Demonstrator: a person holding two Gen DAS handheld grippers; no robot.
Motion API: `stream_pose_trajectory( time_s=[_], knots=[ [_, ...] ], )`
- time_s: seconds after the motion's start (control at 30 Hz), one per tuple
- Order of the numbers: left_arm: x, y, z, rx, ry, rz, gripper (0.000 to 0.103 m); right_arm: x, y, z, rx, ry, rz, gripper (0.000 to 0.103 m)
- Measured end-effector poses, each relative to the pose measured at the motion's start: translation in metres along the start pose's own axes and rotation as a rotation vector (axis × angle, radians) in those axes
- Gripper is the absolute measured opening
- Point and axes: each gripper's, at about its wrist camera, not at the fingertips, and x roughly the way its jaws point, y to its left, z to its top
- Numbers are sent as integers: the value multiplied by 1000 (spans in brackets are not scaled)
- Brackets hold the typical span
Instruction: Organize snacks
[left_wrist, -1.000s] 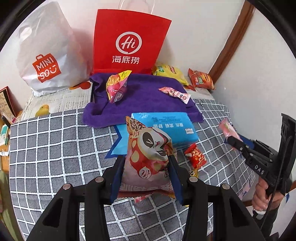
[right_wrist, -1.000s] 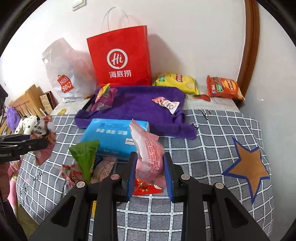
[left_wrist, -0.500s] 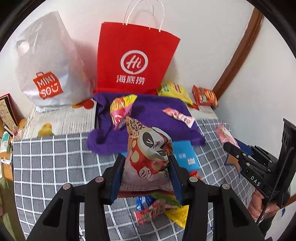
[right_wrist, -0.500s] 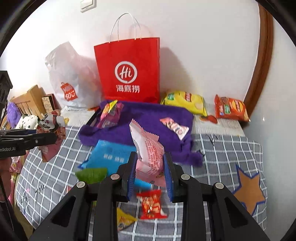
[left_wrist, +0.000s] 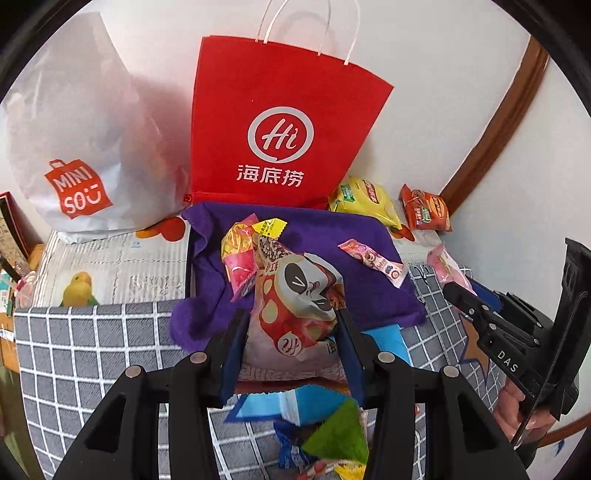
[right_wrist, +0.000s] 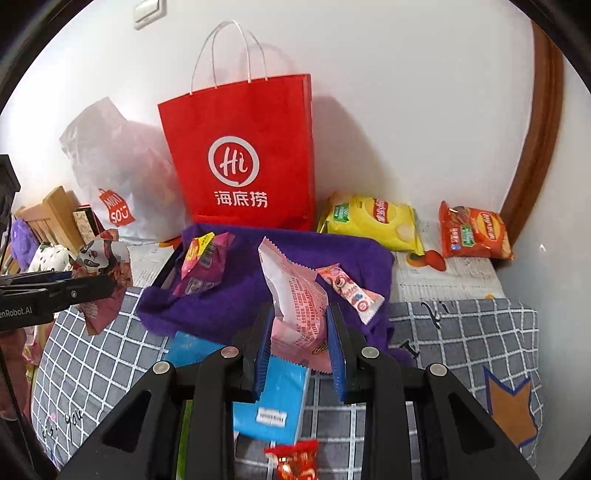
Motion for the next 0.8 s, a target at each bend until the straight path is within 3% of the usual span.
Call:
stream_pose_trajectory(
  time_s=[0.4,0.8],
  knots=[
    [18,40,37,-43,-20,78,44,45,-16,41,6,-8,-20,28],
    [101,34,31,-8,122,92,44,112,-29,32,28,105,16,28]
  ],
)
